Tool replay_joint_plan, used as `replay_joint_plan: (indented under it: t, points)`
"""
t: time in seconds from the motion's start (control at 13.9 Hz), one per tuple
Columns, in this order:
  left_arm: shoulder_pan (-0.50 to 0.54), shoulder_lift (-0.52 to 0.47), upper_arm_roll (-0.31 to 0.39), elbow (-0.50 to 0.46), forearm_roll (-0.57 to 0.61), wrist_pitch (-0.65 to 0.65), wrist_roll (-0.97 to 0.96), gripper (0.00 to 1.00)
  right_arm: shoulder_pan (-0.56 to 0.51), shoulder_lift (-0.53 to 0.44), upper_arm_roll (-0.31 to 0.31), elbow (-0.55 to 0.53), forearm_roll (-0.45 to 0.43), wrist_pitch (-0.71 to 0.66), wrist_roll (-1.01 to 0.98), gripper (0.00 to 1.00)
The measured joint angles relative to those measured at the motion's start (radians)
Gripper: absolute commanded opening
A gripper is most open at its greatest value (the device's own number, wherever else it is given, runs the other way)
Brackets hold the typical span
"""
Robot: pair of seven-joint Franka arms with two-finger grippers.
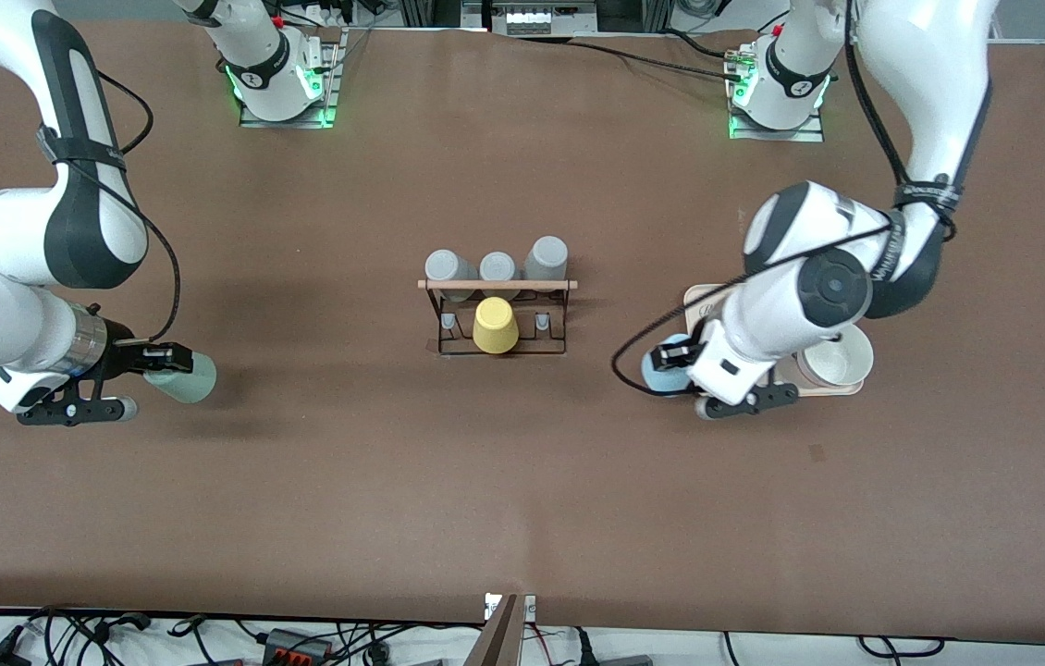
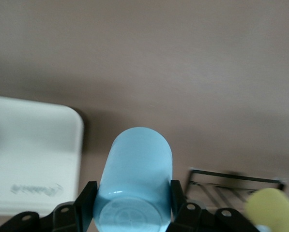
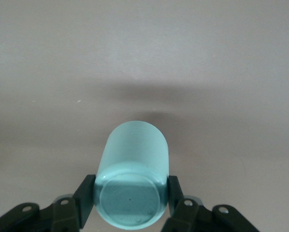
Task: Hang scattered cups on rack with three cups
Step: 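Lift the blue cup and carry it to the rack with the left gripper, then hang the blue cup with the left gripper while the right gripper advances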
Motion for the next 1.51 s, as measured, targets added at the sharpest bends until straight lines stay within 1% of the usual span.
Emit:
replay_joint_plan:
  t: [0.14, 0.36, 0.5, 0.65, 0.94, 1.22, 1.29, 1.51]
  points:
    - [-0.045, 0.015, 0.000, 0.036, -0.048, -0.006, -0.106, 0.01, 0.032, -0.008, 0.001, 0.044, 0.003, -0.052, 0.049, 0.34]
    - [-0.076, 0.047, 0.000, 0.104, -0.100, -0.008, -0.229, 0.01, 0.086, -0.030, 0.002, 0.073, 0.026, -0.085, 0.139, 0.34]
    - [-0.112, 0.062, -0.001, 0.134, -0.109, -0.011, -0.307, 0.01, 0.121, -0.043, 0.003, 0.074, 0.031, -0.097, 0.196, 0.34]
    - [-0.156, 0.075, 0.000, 0.143, -0.109, -0.011, -0.361, 0.01, 0.153, -0.048, 0.003, 0.074, 0.031, -0.101, 0.243, 0.34]
    - [-0.192, 0.104, 0.002, 0.144, -0.109, -0.011, -0.371, 0.01, 0.208, -0.050, 0.004, 0.075, 0.032, -0.101, 0.296, 0.34]
    - [-0.203, 0.118, 0.004, 0.144, -0.067, -0.011, -0.371, 0.01, 0.212, -0.050, 0.003, 0.075, 0.032, -0.102, 0.303, 0.34]
    - [-0.204, 0.123, 0.004, 0.144, -0.066, -0.012, -0.371, 0.01, 0.214, -0.050, 0.003, 0.075, 0.038, -0.102, 0.303, 0.34]
    - [-0.222, 0.148, 0.004, 0.144, -0.054, -0.013, -0.371, 0.04, 0.231, -0.050, 0.003, 0.075, 0.098, -0.103, 0.304, 0.34]
